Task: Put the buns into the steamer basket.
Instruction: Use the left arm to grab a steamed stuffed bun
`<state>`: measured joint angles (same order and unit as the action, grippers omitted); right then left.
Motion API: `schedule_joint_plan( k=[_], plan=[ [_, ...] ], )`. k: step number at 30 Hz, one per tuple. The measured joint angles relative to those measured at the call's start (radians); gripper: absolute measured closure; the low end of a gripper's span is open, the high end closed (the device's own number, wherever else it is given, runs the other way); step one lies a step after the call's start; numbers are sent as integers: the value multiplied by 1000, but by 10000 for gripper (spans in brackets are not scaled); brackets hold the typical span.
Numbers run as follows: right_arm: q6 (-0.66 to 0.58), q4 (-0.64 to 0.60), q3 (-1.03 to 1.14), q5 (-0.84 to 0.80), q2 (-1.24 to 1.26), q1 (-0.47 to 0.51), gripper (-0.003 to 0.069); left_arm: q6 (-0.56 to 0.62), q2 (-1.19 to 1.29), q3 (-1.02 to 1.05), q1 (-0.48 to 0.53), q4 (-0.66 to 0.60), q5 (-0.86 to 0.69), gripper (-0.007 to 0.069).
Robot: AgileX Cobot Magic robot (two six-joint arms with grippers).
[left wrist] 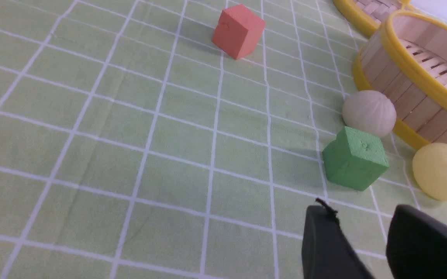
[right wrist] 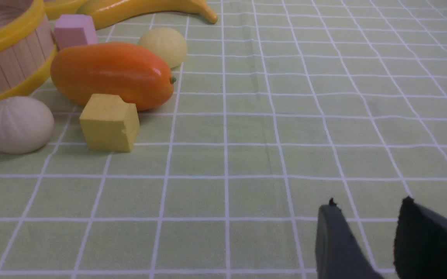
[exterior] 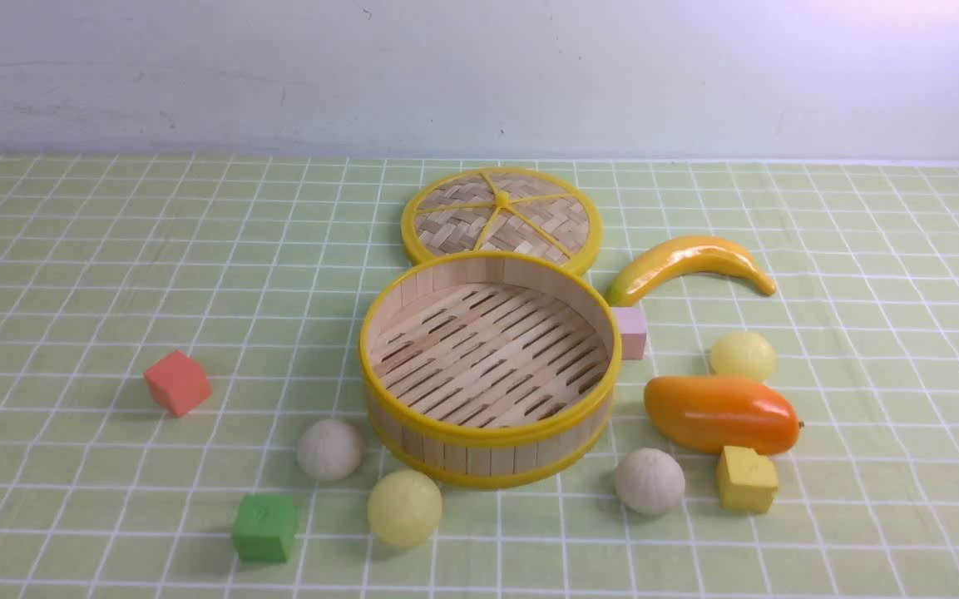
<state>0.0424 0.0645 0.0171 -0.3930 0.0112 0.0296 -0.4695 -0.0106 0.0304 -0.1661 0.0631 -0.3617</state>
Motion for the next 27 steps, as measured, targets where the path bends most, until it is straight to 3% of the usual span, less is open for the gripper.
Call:
schedule_joint_plan(
  k=[4, 11, 17, 21, 23, 27],
  plan=[
    [0, 0, 0, 0, 0, 0, 419, -16, 0, 0, 0, -57, 47, 386],
    [0, 0, 0, 0, 0, 0, 419, -140, 0, 0, 0, -318, 255, 386],
    [0, 0, 0, 0, 0, 0, 419, -198, 0, -5, -1, -383, 362, 402],
    [0, 0, 0, 0, 0, 0, 419, -263, 1, -137, -31, -400, 244, 529],
    [0, 0, 0, 0, 0, 0, 419, -241, 30, -217, -51, -393, 151, 591],
    [0, 0, 0, 0, 0, 0, 419, -142, 167, -359, -89, -381, -62, 638]
  ],
)
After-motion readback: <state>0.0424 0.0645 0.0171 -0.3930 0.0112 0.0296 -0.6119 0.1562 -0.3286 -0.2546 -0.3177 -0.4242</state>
